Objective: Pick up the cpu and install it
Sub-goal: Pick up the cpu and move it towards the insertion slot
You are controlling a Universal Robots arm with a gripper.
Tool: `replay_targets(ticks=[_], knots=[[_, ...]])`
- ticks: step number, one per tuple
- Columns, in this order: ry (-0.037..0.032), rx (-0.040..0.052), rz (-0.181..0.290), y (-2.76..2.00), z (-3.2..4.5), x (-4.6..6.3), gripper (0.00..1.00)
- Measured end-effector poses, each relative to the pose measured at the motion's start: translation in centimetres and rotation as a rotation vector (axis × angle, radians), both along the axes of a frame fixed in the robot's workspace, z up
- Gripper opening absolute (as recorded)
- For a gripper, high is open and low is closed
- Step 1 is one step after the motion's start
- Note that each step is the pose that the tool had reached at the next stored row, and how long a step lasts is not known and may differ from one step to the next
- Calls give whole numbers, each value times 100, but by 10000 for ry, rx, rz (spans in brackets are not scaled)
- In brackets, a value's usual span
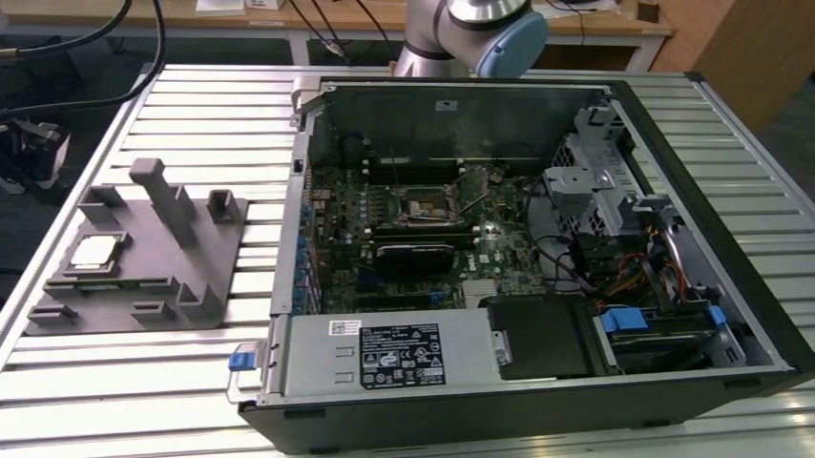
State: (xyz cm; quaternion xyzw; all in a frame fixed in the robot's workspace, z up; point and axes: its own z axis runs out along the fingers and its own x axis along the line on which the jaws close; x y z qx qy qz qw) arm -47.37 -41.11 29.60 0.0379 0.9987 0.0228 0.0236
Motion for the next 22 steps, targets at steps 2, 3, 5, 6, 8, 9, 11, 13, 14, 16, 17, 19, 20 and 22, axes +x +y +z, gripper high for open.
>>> replay_targets(ticks=[2,3,5,6,8,9,11,13,14,16,17,19,20,22], knots=[[-2,0,0,-1,-38,-18,11],[-2,0,0,-1,-56,-25,11],[-1,0,0,-2,-92,-36,11],[0,0,1,-2,-110,-38,11],[-1,0,0,-2,-146,-41,11],[-1,0,0,-2,-165,-41,11],[0,-7,0,-2,-200,-42,11],[0,-11,0,-2,-237,-44,11],[0,-15,-1,-2,-254,-48,11],[2,-23,-1,-2,-289,-65,11],[1,-27,0,-2,-306,-74,11],[-1,-34,0,-2,-343,-91,11],[-2,-37,0,-2,-361,-95,11],[0,-48,1,-3,-397,-99,11]])
